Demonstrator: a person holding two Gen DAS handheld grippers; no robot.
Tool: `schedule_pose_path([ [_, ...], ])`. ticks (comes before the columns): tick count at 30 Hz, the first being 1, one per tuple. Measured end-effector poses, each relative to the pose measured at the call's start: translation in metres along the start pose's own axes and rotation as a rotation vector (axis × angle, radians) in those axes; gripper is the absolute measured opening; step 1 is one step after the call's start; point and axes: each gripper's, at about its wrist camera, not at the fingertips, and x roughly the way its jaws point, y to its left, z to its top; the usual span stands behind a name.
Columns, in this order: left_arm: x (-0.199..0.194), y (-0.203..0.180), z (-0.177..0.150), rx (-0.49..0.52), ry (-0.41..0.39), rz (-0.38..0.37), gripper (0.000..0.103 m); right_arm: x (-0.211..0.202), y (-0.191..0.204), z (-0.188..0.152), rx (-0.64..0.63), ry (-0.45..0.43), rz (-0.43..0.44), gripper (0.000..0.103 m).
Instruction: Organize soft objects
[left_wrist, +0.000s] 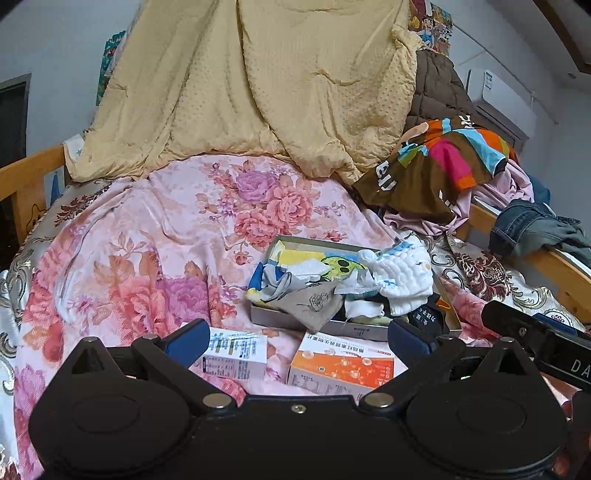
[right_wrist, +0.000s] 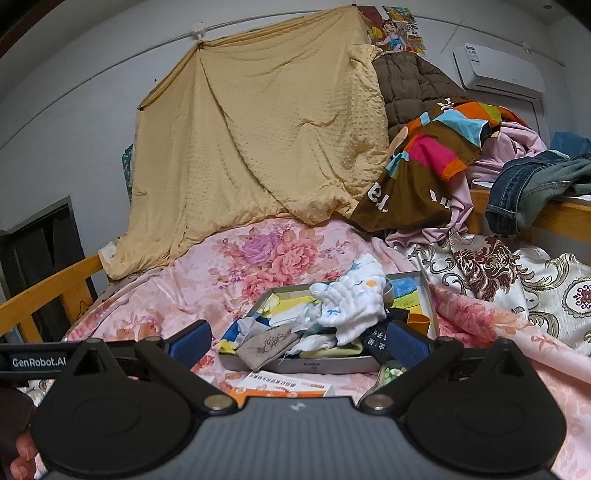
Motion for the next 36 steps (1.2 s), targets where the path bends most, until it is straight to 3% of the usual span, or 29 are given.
schedule_pose_path([
  [13,-0.017,0.014,-0.037,-0.025,-0.003,0.029,0.102,-0.017,0.006,-0.029,0.008,0.04,-0.028,0.103],
  [19,-0.02,0.025,-0.054,-0.013,0.0,0.049,0.102,-0.025,0.008,-0.04,0.013,0.016,-0.057,0.103],
  [36,-0.018,0.04,-0.069,-0.001,-0.012,0.063,0.102,-0.017,0.016,-0.054,0.003,0.053,-0.049,0.103],
])
